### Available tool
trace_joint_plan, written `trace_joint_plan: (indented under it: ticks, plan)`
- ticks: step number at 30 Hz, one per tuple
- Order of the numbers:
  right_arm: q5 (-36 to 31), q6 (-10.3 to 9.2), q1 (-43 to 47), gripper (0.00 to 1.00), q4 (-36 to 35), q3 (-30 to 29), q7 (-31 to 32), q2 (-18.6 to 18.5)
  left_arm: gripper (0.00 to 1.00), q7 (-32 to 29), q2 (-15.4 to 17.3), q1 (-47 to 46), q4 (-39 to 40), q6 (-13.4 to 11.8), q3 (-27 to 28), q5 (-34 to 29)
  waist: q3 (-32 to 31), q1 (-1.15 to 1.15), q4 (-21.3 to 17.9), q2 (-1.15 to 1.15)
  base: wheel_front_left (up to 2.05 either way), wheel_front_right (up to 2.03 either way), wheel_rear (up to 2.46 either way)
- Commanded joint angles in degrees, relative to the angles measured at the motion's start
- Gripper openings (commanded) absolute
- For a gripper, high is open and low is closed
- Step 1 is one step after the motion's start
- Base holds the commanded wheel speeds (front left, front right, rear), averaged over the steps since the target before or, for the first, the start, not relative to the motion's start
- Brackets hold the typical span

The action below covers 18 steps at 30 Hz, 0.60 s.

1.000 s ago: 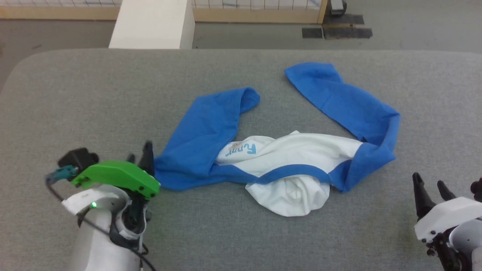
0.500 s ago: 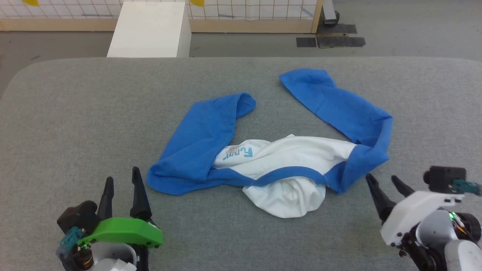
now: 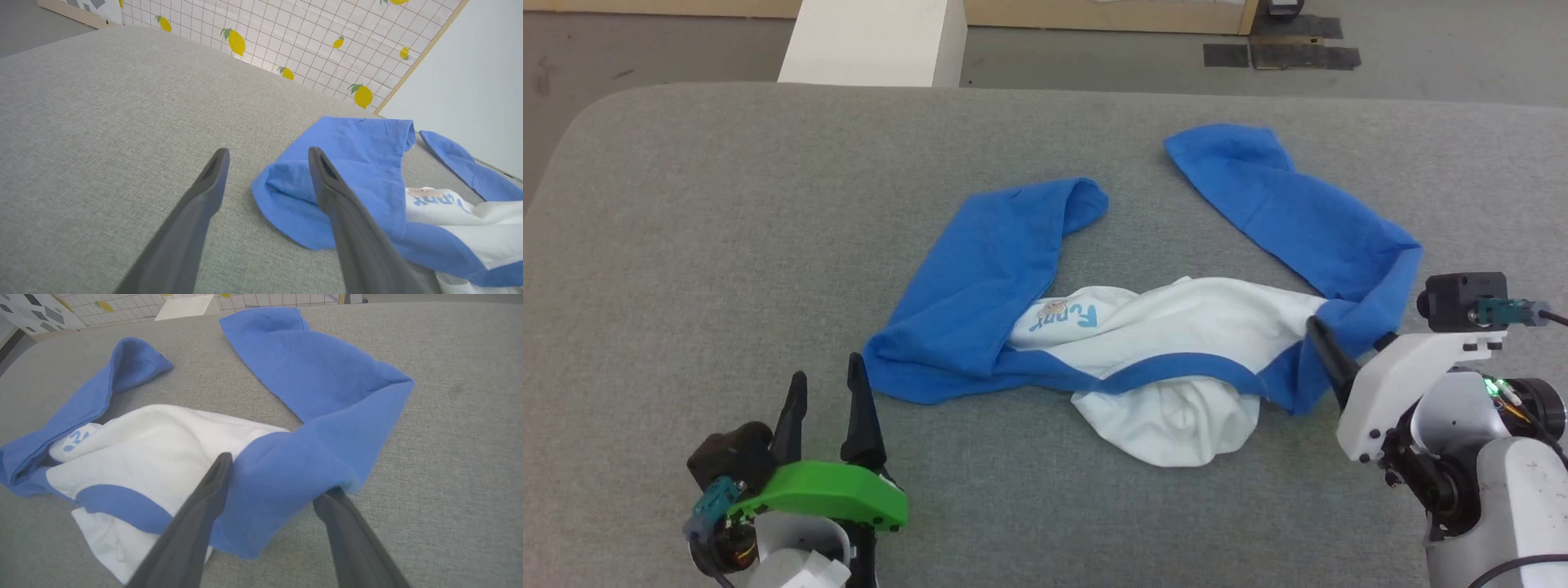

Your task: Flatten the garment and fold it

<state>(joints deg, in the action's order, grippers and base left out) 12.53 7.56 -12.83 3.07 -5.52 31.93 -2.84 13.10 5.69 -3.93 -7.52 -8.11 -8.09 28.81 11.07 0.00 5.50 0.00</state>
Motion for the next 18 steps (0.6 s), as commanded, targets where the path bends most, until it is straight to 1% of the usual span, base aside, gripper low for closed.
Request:
trace_joint_plan:
  ticks: [1, 4, 7, 11, 13, 14, 18]
  plan:
    - [-0.17, -0.08, -0.58, 0.0, 0.24, -0.07, -0.07, -0.04, 1.0, -0.26, -0.22, -1.01, -0.36, 0.21, -0.06, -0.42, 0.12, 0.0, 0.16, 0.0, 0.0, 0.0, 0.0]
    - [0.66, -0.08, -0.45, 0.0, 0.52, -0.58, -0.63, -0.04, 1.0, -1.92, -0.61, -0.9, -0.87, 0.14, -0.36, 0.96, -0.07, 0.0, 0.01, 0.0, 0.0, 0.0, 0.0]
    - [1.83, -0.08, -0.36, 0.0, 0.12, -0.98, -1.87, -0.04, 1.0, -5.89, -1.25, -1.08, -1.03, -0.11, -0.61, 4.06, -0.28, 0.0, -0.44, 0.0, 0.0, 0.0, 0.0]
    - [2.41, -0.08, 0.01, 0.0, -0.66, -0.99, -2.46, -0.04, 1.0, -16.47, -2.19, -2.96, -0.22, -1.54, -2.98, 10.27, -0.21, 0.0, -0.85, 0.0, 0.0, 0.0, 0.0]
    - [2.63, -0.08, 0.16, 0.0, -1.01, -0.79, -2.6, -0.04, 1.0, -20.31, -2.36, -4.54, -0.27, -3.19, -4.09, 11.5, 0.04, 0.0, -1.19, 0.0, 0.0, 0.0, 0.0]
    - [2.79, -0.08, 0.21, 0.0, -1.14, -0.61, -2.72, -0.04, 1.0, -22.07, -2.39, -5.27, -0.8, -4.48, -4.42, 11.58, 0.21, 0.0, -1.49, 0.0, 0.0, 0.0, 0.0]
    - [3.35, -0.08, 0.28, 0.0, -1.4, 0.18, -3.08, -0.04, 1.0, -26.69, -1.82, -7.05, -3.63, -9.21, -5.14, 10.02, 0.87, 0.0, -2.57, 0.0, 0.0, 0.0, 0.0]
